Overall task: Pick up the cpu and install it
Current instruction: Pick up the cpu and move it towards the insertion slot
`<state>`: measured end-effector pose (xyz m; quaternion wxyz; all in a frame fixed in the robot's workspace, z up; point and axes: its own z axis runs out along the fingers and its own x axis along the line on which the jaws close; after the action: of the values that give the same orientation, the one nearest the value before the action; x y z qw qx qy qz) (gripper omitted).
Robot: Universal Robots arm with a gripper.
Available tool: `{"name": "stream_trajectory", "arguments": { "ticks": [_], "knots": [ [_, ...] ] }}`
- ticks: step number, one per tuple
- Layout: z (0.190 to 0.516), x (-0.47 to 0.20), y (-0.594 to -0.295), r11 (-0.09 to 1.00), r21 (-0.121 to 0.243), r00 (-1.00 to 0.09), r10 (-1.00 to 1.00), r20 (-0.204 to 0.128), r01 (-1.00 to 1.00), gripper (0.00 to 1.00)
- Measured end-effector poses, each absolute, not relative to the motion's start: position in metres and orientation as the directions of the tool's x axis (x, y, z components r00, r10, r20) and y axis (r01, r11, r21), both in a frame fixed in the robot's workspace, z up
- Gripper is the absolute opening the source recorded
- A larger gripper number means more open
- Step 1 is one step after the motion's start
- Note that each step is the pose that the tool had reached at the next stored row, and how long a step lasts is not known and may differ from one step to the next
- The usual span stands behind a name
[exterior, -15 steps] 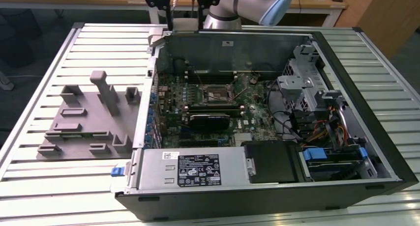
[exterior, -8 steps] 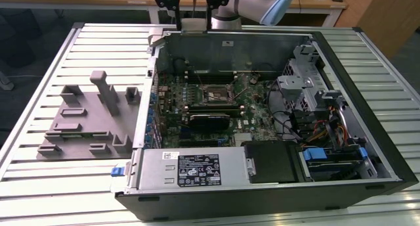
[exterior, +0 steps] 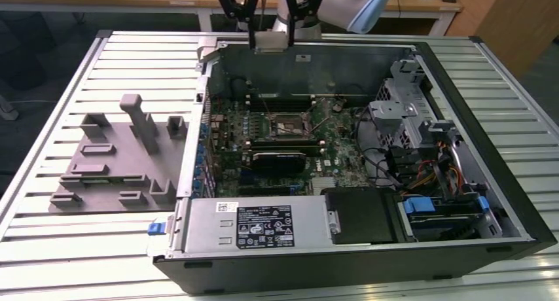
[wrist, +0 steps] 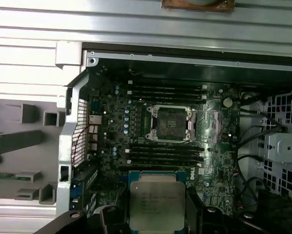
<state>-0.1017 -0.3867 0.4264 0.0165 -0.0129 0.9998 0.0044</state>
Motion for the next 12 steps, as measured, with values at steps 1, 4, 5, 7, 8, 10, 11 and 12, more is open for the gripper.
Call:
{"name": "stream_trajectory", "arguments": {
  "ticks": [1,4,5,7,8,10,11,12],
  "knots": [
    [0.425,-0.1,-0.387,1.0,0.009,-0.999,-0.026,-0.033,-0.026,0.55],
    [0.419,-0.096,-0.387,1.0,0.009,-0.999,-0.026,-0.033,-0.026,0.55],
    [0.417,-0.095,-0.387,1.0,0.009,-0.999,-0.026,-0.033,-0.026,0.55],
    [0.414,-0.093,-0.386,1.0,0.009,-0.999,-0.026,-0.033,-0.026,0.55],
    [0.412,-0.091,-0.386,1.0,0.008,-0.999,-0.026,-0.033,-0.026,0.55],
    [0.408,-0.09,-0.386,1.0,0.009,-0.999,-0.026,-0.033,-0.026,0.55],
    [0.407,-0.089,-0.386,1.0,0.009,-0.999,-0.026,-0.033,-0.026,0.55],
    [0.405,-0.088,-0.386,1.0,0.008,-0.999,-0.026,-0.033,-0.026,0.55]
  ]
}}
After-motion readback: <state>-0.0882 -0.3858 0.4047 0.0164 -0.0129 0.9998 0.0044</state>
